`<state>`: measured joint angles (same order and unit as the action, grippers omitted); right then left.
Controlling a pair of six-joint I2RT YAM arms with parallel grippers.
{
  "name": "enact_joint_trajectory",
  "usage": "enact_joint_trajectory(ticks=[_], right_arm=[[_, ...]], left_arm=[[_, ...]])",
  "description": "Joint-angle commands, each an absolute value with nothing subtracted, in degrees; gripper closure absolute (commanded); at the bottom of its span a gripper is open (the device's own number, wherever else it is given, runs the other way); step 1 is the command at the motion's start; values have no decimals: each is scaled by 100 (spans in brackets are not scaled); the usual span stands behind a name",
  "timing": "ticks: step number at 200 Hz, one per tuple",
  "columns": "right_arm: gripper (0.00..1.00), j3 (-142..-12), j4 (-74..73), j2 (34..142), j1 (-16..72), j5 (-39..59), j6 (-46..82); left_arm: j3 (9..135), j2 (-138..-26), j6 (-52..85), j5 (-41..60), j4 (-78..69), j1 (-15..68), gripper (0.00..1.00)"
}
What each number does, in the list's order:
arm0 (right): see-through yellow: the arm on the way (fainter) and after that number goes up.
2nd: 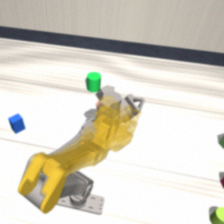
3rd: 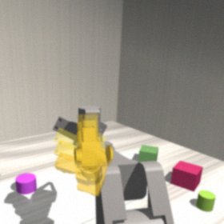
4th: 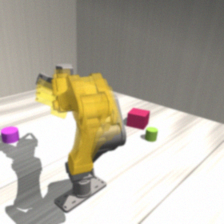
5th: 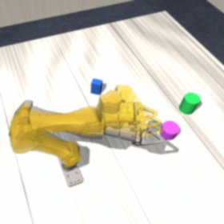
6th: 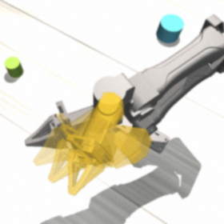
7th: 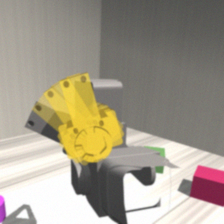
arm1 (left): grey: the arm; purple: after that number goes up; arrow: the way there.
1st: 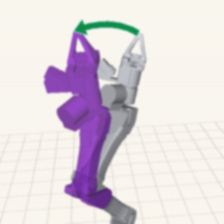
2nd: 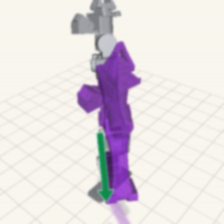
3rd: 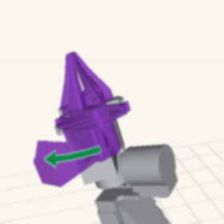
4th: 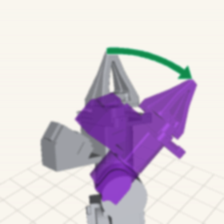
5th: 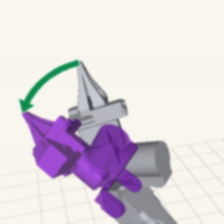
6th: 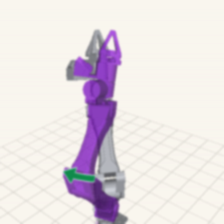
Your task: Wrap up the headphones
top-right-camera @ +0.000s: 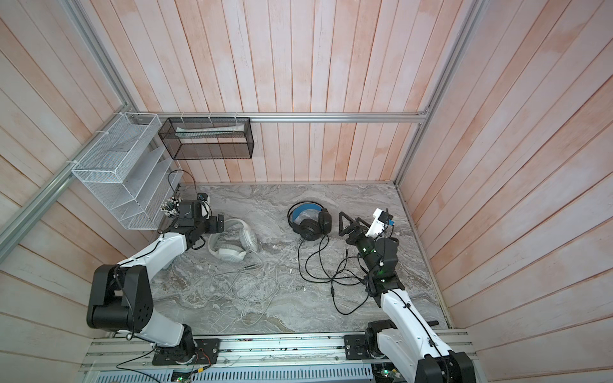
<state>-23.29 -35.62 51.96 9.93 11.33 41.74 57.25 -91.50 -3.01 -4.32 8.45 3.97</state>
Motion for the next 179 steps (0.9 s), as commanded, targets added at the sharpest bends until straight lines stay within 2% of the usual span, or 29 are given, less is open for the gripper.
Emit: enact_joint_trajectory(ticks=[1, 109, 179], right_arm=[[2, -2304, -3739, 5221, 1059, 1333, 4034], [1, -2318, -4060, 5469, 1108, 1775, 4034], [0, -2324, -4241, 5632, 1158, 1993, 4104]], left_arm=[[6027, -9545, -817, -563, 1371, 519, 3], [6486, -10329, -747, -426, 1756, 374, 9], [6802, -10791, -729, -311, 1969, 378, 25]])
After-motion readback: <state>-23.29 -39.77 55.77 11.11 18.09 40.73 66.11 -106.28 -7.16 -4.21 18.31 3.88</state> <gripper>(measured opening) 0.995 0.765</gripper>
